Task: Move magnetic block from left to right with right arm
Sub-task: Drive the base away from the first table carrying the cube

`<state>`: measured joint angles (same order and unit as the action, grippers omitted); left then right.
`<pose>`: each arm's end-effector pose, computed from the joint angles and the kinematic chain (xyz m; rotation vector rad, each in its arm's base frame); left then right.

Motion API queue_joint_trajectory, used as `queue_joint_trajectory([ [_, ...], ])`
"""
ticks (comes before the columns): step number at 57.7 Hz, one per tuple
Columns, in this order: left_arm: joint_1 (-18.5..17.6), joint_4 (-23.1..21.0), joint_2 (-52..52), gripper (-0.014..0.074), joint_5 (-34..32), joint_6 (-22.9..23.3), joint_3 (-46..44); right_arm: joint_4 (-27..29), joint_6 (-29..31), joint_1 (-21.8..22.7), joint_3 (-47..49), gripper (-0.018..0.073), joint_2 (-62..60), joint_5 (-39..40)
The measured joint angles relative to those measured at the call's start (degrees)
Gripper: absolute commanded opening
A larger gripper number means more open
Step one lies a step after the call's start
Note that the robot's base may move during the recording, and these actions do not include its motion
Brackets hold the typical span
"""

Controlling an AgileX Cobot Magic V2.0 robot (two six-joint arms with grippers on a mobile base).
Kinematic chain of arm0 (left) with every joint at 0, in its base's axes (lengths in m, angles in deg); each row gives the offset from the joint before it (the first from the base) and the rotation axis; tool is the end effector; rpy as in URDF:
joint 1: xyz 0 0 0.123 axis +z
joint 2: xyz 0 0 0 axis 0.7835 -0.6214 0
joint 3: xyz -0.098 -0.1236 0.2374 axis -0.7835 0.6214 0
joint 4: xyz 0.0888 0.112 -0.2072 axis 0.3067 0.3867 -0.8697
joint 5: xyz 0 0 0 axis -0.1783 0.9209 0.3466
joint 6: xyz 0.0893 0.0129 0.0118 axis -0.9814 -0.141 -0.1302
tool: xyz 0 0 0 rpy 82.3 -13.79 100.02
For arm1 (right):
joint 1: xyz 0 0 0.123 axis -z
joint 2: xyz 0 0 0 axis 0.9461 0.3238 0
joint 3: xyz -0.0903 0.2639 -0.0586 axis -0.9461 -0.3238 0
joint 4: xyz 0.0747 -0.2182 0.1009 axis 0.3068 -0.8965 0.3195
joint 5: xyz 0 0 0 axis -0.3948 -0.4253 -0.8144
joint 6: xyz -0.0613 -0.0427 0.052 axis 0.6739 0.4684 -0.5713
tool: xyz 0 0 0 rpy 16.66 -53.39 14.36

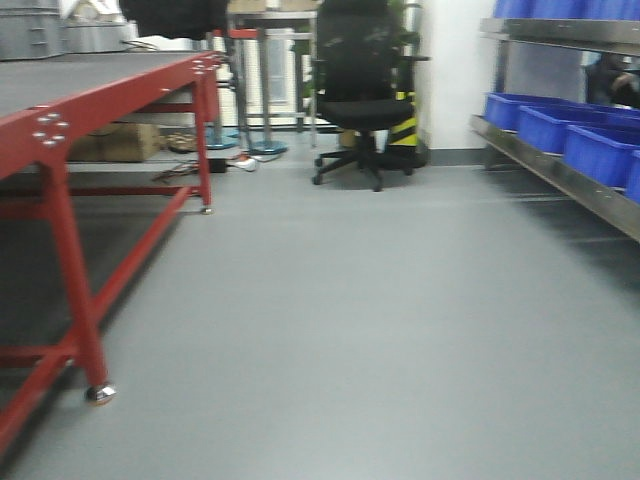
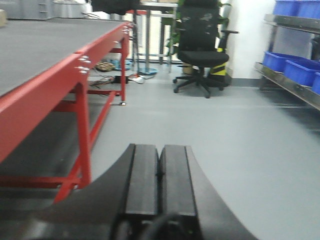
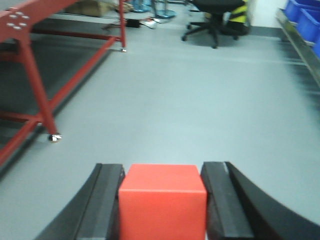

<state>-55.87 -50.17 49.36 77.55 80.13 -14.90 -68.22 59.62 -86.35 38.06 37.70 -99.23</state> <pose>0.0566 -0.0044 0.2002 0.0295 1.5315 -0.0929 0.0616 0.0089 0.3287 -0.1221 1.7996 0.1598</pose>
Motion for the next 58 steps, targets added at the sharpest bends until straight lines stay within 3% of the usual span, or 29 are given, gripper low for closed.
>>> queue_joint_trajectory([
  [58,0.0,0.0,0.0,-0.0126,0.0,0.0,0.0,0.0,0.0,0.0,0.0,0.0235,0.0,0.0],
])
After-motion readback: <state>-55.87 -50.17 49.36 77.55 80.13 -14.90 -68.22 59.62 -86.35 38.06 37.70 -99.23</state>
